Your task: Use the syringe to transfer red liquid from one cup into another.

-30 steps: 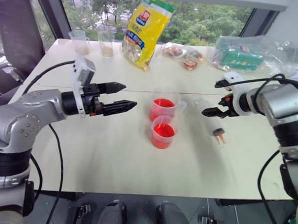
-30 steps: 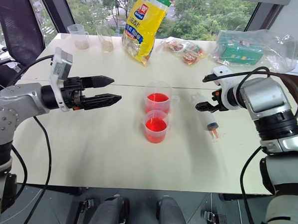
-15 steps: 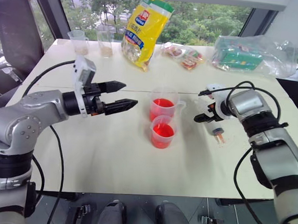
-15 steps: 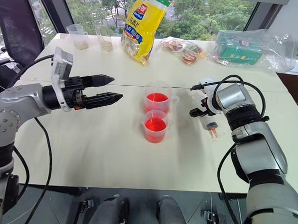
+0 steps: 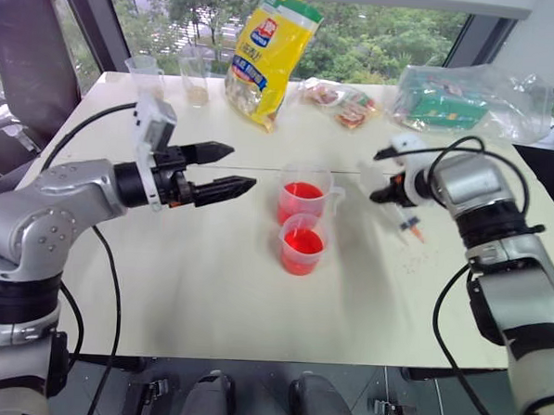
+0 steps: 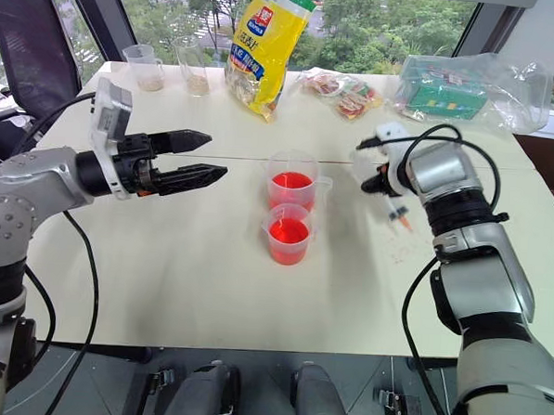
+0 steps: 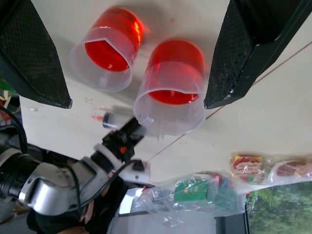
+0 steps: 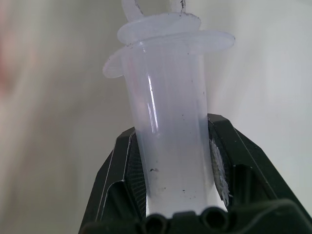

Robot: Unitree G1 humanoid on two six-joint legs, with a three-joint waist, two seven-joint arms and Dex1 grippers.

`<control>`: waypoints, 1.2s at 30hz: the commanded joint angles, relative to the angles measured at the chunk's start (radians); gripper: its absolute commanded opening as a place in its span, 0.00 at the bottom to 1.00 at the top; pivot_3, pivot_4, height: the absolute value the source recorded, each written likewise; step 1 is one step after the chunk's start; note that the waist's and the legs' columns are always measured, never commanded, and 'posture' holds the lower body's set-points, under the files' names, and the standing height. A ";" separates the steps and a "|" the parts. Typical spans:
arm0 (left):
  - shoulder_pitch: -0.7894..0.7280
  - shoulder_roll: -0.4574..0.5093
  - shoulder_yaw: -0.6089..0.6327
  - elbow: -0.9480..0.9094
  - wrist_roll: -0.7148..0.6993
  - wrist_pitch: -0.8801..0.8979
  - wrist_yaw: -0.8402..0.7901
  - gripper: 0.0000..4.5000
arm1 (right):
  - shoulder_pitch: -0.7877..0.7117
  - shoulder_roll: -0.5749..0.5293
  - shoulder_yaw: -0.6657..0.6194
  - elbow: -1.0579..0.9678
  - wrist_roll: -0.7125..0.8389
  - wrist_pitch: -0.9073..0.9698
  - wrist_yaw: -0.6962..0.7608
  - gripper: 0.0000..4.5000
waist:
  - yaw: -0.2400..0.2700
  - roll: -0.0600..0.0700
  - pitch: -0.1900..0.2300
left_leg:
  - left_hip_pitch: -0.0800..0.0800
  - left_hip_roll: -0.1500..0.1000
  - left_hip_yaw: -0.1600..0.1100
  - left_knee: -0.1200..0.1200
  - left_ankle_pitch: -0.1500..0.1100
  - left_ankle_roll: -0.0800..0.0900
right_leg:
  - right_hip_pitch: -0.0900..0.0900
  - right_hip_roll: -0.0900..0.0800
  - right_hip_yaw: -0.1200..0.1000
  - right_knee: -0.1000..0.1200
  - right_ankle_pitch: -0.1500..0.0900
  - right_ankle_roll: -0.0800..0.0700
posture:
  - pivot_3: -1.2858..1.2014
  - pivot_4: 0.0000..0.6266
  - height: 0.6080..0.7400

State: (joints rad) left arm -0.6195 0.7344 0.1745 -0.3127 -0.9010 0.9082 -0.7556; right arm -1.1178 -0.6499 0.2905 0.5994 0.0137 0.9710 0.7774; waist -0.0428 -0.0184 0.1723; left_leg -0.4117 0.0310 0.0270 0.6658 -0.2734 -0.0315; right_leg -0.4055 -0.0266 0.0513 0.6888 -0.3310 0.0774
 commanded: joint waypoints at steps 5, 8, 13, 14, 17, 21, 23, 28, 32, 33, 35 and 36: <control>-0.116 0.018 -0.037 0.081 0.058 -0.044 -0.083 1.00 | 0.164 0.220 -0.422 -0.643 0.256 -0.329 -0.191 0.31 | -0.002 0.000 0.000 | -0.001 0.001 -0.001 -0.001 0.001 -0.001 | -0.001 0.001 0.000 0.002 0.000 0.000 | 0.52 0.24 1.00; -0.141 0.022 -0.046 0.105 0.073 -0.048 -0.103 1.00 | 0.188 0.315 -0.455 -0.704 0.323 -0.370 -0.223 0.31 | -0.001 0.000 0.000 | 0.000 0.000 -0.001 0.000 0.001 -0.002 | -0.001 0.000 -0.001 0.002 0.000 0.000 | 0.52 0.24 1.00; -0.191 0.018 -0.057 0.140 0.094 -0.048 -0.124 1.00 | 0.261 0.437 -0.441 -0.721 0.383 -0.464 -0.244 0.31 | 0.001 0.000 0.000 | 0.000 0.000 -0.001 0.001 0.001 -0.001 | 0.000 0.000 -0.001 0.003 0.000 0.000 | 0.52 0.24 1.00; -0.201 0.015 -0.061 0.147 0.099 -0.049 -0.126 1.00 | 0.280 0.450 -0.429 -0.717 0.380 -0.489 -0.243 0.31 | 0.001 0.000 0.000 | 0.000 0.000 -0.001 0.001 0.001 -0.001 | 0.000 0.000 -0.001 0.003 0.000 0.000 | 0.52 0.24 1.00; -0.234 0.004 -0.074 0.179 0.119 -0.059 -0.137 1.00 | 0.331 0.485 -0.396 -0.680 0.369 -0.561 -0.234 0.31 | -0.001 0.000 0.000 | 0.000 0.000 -0.001 0.001 0.001 -0.001 | 0.000 0.000 -0.001 0.003 0.000 0.000 | 0.52 0.24 1.00; -0.268 -0.022 -0.096 0.222 0.151 -0.078 -0.147 1.00 | 0.387 0.519 -0.364 -0.577 0.335 -0.677 -0.230 0.31 | -0.003 0.000 0.000 | 0.001 0.000 -0.001 0.001 0.001 -0.002 | 0.000 0.001 -0.001 0.004 0.000 0.000 | 0.52 0.24 1.00; -0.289 -0.039 -0.104 0.247 0.163 -0.089 -0.152 1.00 | 0.407 0.528 -0.354 -0.535 0.322 -0.719 -0.231 0.31 | -0.002 0.000 0.000 | 0.001 0.000 -0.001 0.001 0.001 -0.002 | 0.000 0.001 0.000 0.004 0.000 0.000 | 0.52 0.24 1.00; -0.339 -0.090 -0.137 0.309 0.209 -0.128 -0.172 1.00 | 0.446 0.529 -0.323 -0.466 0.291 -0.791 -0.226 0.31 | -0.002 0.000 0.000 | 0.001 0.000 0.000 0.001 0.001 -0.002 | 0.000 0.001 0.000 0.004 0.000 0.000 | 0.52 0.24 1.00; -0.363 -0.131 -0.168 0.336 0.236 -0.147 -0.195 1.00 | 0.467 0.529 -0.308 -0.450 0.282 -0.807 -0.225 0.31 | -0.002 0.000 0.000 | 0.001 0.000 0.000 0.001 0.001 -0.002 | 0.000 0.001 0.000 0.004 0.000 0.000 | 0.52 0.24 1.00; -0.367 -0.140 -0.171 0.343 0.240 -0.148 -0.198 1.00 | 0.470 0.528 -0.306 -0.449 0.280 -0.809 -0.226 0.31 | -0.002 0.000 0.000 | 0.001 0.000 0.000 0.001 0.002 -0.003 | 0.000 0.001 0.000 0.005 0.000 0.000 | 0.52 0.24 1.00; -0.375 -0.159 -0.187 0.362 0.260 -0.160 -0.205 1.00 | 0.473 0.524 -0.300 -0.445 0.276 -0.812 -0.228 0.31 | -0.003 0.000 0.000 | 0.001 0.000 0.000 0.001 0.002 -0.003 | 0.000 0.001 0.000 0.005 0.000 0.000 | 0.52 0.24 1.00; -0.379 -0.169 -0.196 0.375 0.272 -0.168 -0.209 1.00 | 0.475 0.521 -0.296 -0.443 0.273 -0.815 -0.227 0.31 | -0.002 0.000 0.000 | 0.002 0.000 0.000 0.001 0.002 -0.003 | -0.001 0.001 0.000 0.006 0.000 0.000 | 0.52 0.24 1.00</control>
State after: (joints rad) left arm -0.9645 0.5657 -0.0250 0.0643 -0.6442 0.7685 -0.9565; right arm -0.6423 -0.1289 -0.0098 0.1646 0.2931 0.1734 0.5479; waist -0.0451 -0.0184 0.1722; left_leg -0.4100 0.0313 0.0266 0.6669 -0.2714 -0.0350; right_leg -0.4060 -0.0255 0.0512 0.6952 -0.3310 0.0774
